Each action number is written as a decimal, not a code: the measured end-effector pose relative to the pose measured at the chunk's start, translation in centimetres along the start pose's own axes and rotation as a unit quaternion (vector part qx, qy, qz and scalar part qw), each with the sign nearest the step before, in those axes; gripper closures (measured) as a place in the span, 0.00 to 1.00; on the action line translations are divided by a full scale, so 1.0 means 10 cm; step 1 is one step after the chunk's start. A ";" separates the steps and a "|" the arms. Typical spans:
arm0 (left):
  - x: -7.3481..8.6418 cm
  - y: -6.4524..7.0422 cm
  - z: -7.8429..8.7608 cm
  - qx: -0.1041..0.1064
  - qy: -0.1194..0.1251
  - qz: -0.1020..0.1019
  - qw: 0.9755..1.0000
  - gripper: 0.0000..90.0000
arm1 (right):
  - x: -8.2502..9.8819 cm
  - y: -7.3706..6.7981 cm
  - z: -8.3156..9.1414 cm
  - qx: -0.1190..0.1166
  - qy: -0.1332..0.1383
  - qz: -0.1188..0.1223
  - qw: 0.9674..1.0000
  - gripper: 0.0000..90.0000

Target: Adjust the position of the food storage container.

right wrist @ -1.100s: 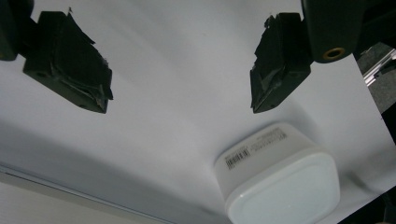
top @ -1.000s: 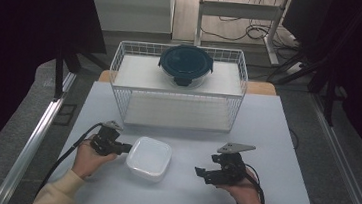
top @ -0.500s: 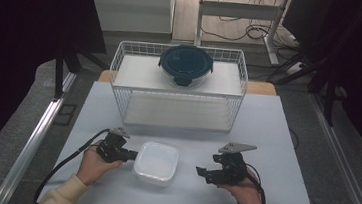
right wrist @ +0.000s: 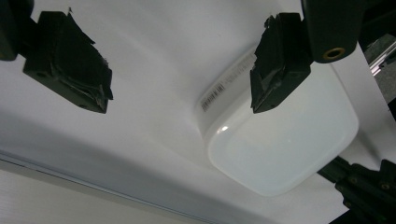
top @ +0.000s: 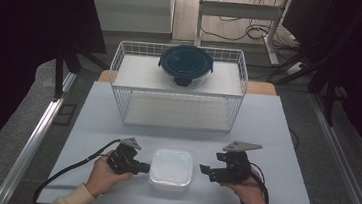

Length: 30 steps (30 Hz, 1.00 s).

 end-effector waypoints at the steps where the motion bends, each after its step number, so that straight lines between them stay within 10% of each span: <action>1: 0.00 0.04 -0.03 0.000 -0.003 -0.007 1.000 1.00 | 0.00 0.00 0.00 0.000 0.000 0.000 1.000 0.22; 12: -0.07 0.25 -0.22 0.023 -0.006 -0.030 0.999 0.99 | 0.00 0.03 0.02 0.004 0.003 0.000 1.000 0.22; 18: -0.11 0.21 -0.07 -0.011 0.021 -0.039 0.999 0.96 | 0.00 0.07 0.06 0.009 0.007 -0.004 1.000 0.22; 30: -0.06 0.30 0.32 -0.086 0.100 0.009 0.991 0.38 | 0.01 0.08 0.14 0.014 0.008 0.012 1.000 0.30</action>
Point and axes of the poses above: each handheld gripper's, and its own axes: z roughly backward along the jaws, x roughly out of its underside, y roughly to its right, the point moved 1 cm from there along -z, roughly forward along the jaws, and after that the axes turned 14 degrees about y, right-handed, at the moved point
